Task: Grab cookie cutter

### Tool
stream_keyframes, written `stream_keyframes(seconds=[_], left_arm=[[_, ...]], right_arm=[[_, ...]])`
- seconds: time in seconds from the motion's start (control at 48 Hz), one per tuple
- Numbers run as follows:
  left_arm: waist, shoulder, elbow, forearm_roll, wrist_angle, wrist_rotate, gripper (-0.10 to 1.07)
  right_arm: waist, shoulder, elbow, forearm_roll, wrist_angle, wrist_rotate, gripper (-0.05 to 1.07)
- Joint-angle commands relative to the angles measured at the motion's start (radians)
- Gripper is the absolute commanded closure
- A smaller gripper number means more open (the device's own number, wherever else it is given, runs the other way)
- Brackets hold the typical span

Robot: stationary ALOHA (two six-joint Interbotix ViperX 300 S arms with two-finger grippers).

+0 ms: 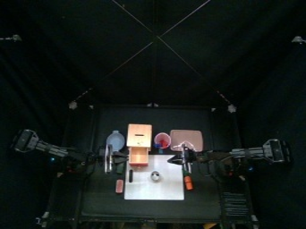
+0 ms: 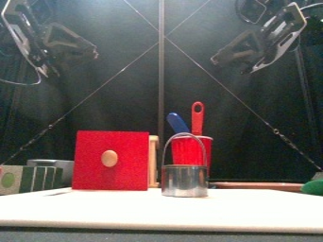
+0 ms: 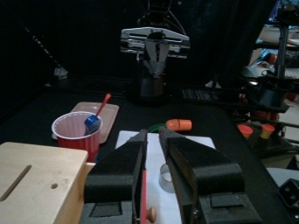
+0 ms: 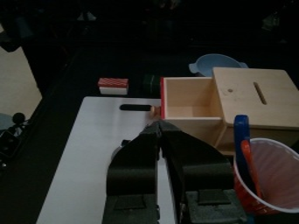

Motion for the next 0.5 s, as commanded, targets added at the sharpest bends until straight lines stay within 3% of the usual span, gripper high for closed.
stream_keyframes(seconds=[0.0, 0.229, 0.333, 0.479], left_arm=[[0.003, 0.0, -0.017, 0.005, -0.005, 0.002, 0.35], [0.003, 0.002, -0.015, 0.003, -0.002, 0.0, 0.35], [0.009, 0.002, -0.015, 0.003, 0.0, 0.0, 0.35], [0.011, 0.0, -0.015, 0.002, 0.003, 0.0, 0.35]], right_arm=[[-0.008, -0.002, -0.031, 0.006, 0.023, 0.002, 0.76], [0.023, 0.067, -0.104, 0.048, 0.245, 0.006, 0.69], [0.051, 0.114, -0.155, 0.104, 0.348, 0.006, 0.55], [0.107, 0.173, -0.227, 0.179, 0.5, 0.003, 0.26]])
